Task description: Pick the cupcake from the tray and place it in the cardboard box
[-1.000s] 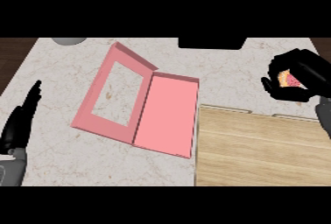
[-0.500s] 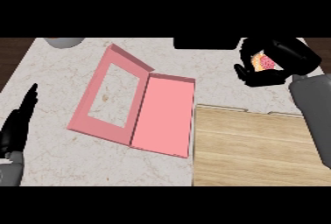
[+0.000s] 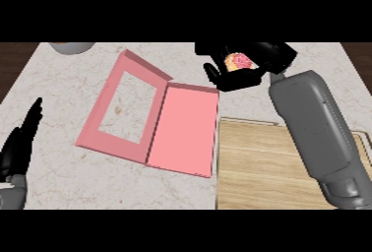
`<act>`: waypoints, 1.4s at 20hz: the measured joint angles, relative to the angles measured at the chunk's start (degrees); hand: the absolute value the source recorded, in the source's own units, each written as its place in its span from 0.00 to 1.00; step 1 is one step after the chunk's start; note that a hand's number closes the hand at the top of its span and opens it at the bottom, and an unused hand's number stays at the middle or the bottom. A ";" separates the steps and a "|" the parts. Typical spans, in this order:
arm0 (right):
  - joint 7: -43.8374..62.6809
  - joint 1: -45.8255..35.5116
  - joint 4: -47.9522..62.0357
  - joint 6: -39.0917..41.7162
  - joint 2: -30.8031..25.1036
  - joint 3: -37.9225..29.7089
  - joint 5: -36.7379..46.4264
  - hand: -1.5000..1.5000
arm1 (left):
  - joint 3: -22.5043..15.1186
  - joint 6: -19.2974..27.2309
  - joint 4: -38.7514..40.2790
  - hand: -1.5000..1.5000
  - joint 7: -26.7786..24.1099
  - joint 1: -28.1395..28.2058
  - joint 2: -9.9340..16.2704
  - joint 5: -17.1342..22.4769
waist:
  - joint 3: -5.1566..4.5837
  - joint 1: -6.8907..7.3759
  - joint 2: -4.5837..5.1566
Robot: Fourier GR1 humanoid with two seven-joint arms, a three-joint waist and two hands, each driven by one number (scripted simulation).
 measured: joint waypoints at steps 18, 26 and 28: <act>12.86 -13.23 25.27 -19.98 10.81 17.81 -9.29 0.00 | -0.52 -1.03 2.42 0.50 0.10 -4.70 -0.87 -1.63 | -0.03 2.65 0.70; 13.99 -14.84 32.06 -22.48 11.00 25.00 -21.46 0.00 | -0.80 -1.71 2.67 0.50 -0.16 -5.31 -0.96 -1.96 | -0.02 3.87 0.95; 12.39 -15.23 32.89 -23.39 11.01 25.76 -23.88 0.00 | -0.73 -1.83 2.48 0.50 -0.32 -5.11 -0.94 -1.95 | -0.01 3.82 0.95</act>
